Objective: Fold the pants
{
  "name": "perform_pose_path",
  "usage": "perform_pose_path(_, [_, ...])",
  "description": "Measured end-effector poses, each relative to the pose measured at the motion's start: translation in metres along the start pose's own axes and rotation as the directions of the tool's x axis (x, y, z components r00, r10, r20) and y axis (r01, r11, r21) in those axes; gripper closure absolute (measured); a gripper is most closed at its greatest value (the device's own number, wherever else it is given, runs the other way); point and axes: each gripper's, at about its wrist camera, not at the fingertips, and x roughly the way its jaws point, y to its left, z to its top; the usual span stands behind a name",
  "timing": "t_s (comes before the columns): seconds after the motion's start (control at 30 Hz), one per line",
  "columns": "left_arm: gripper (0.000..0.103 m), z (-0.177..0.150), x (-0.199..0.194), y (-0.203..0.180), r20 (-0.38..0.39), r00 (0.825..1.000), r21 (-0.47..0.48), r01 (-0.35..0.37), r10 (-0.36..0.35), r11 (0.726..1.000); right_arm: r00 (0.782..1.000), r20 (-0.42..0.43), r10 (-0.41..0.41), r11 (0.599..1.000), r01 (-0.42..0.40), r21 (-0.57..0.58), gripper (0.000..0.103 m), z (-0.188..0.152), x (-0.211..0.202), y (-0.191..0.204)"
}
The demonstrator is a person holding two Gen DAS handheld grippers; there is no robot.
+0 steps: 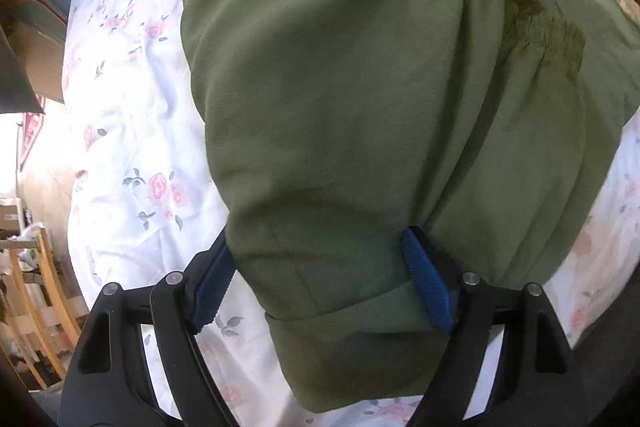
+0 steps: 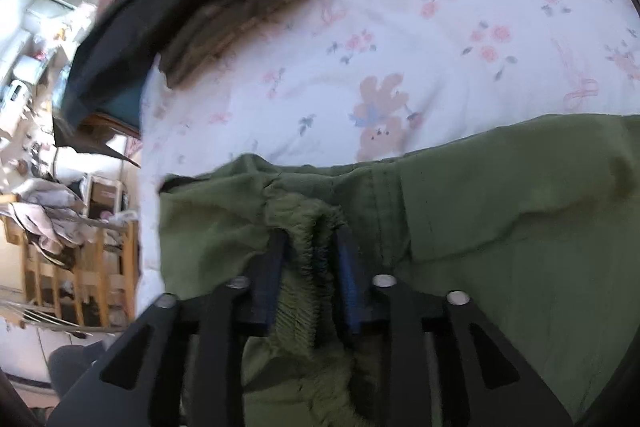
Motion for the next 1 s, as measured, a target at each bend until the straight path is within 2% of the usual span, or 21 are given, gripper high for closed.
perform_pose_path(0.03, [0.024,0.004,-0.004,0.005,0.008,1.0,-0.016,0.017,-0.017,1.0,1.0,0.015,-0.007,1.0,0.007,0.011,0.046,-0.004,-0.011,-0.001])
perform_pose_path(0.07, [0.024,0.011,-0.01,0.021,0.02,0.999,-0.034,0.029,-0.028,0.999,0.999,0.031,-0.01,1.0,0.009,0.025,0.039,-0.008,-0.022,-0.004])
perform_pose_path(0.17, [0.024,0.021,-0.027,0.034,0.068,0.996,-0.098,0.069,-0.062,0.993,0.999,0.021,-0.044,0.998,0.043,0.052,0.039,-0.031,-0.041,-0.012])
perform_pose_path(0.3, [0.024,0.032,-0.042,0.041,0.126,0.99,-0.168,0.083,-0.062,0.982,0.996,-0.041,-0.083,0.984,0.088,0.156,0.042,-0.083,-0.041,-0.031])
perform_pose_path(0.33, [0.024,0.033,-0.046,0.042,0.137,0.989,-0.173,0.087,-0.063,0.981,0.995,-0.046,-0.092,0.985,0.098,0.141,0.046,-0.089,-0.039,-0.027])
perform_pose_path(0.4, [0.024,0.036,-0.05,0.044,0.159,0.985,-0.178,0.092,-0.063,0.98,0.988,-0.025,-0.152,0.988,0.153,0.023,0.046,-0.095,-0.037,-0.006])
perform_pose_path(0.47, [0.024,0.036,-0.053,0.044,0.177,0.982,-0.189,0.095,-0.061,0.977,0.977,0.021,-0.213,0.967,0.214,-0.134,0.046,-0.093,-0.029,0.02])
perform_pose_path(0.5, [0.024,0.037,-0.055,0.045,0.182,0.981,-0.193,0.097,-0.061,0.976,0.975,0.007,-0.224,0.957,0.221,-0.188,0.046,-0.091,-0.02,0.028])
perform_pose_path(0.57, [0.024,0.035,-0.056,0.048,0.187,0.981,-0.198,0.093,-0.056,0.976,0.967,-0.059,-0.248,0.941,0.227,-0.251,0.071,-0.087,0.006,0.034])
perform_pose_path(0.6, [0.024,0.034,-0.059,0.055,0.189,0.981,-0.204,0.092,-0.053,0.975,0.961,-0.098,-0.259,0.937,0.225,-0.268,0.074,-0.086,0.015,0.033])
perform_pose_path(0.63, [0.024,0.033,-0.06,0.058,0.191,0.98,-0.212,0.094,-0.053,0.973,0.953,-0.123,-0.275,0.93,0.232,-0.285,0.088,-0.087,0.022,0.033])
perform_pose_path(0.67, [0.024,0.034,-0.06,0.067,0.191,0.98,-0.219,0.096,-0.054,0.971,0.949,-0.143,-0.281,0.928,0.23,-0.294,0.095,-0.089,0.024,0.032])
perform_pose_path(0.73, [0.024,0.032,-0.056,0.073,0.188,0.98,-0.242,0.107,-0.062,0.964,0.958,-0.156,-0.24,0.948,0.197,-0.25,0.098,-0.091,0.012,0.027])
perform_pose_path(0.83, [0.024,0.03,-0.06,0.088,0.205,0.977,-0.275,0.122,-0.066,0.954,0.989,-0.119,-0.092,0.984,0.072,-0.161,0.099,-0.095,-0.033,0.024])
perform_pose_path(0.93, [0.024,0.028,-0.064,0.095,0.225,0.972,-0.287,0.125,-0.06,0.95,0.995,-0.092,0.043,0.998,-0.046,-0.036,0.099,-0.102,-0.072,0.009])
perform_pose_path(0.97, [0.024,0.029,-0.064,0.095,0.227,0.972,-0.287,0.125,-0.059,0.95,0.994,-0.092,0.054,0.999,-0.053,0.013,0.099,-0.106,-0.082,-0.001])
perform_pose_path(1.0, [0.024,0.029,-0.064,0.096,0.225,0.973,-0.287,0.124,-0.059,0.95,0.993,-0.111,0.025,0.999,-0.022,0.025,0.099,-0.11,-0.082,-0.007])
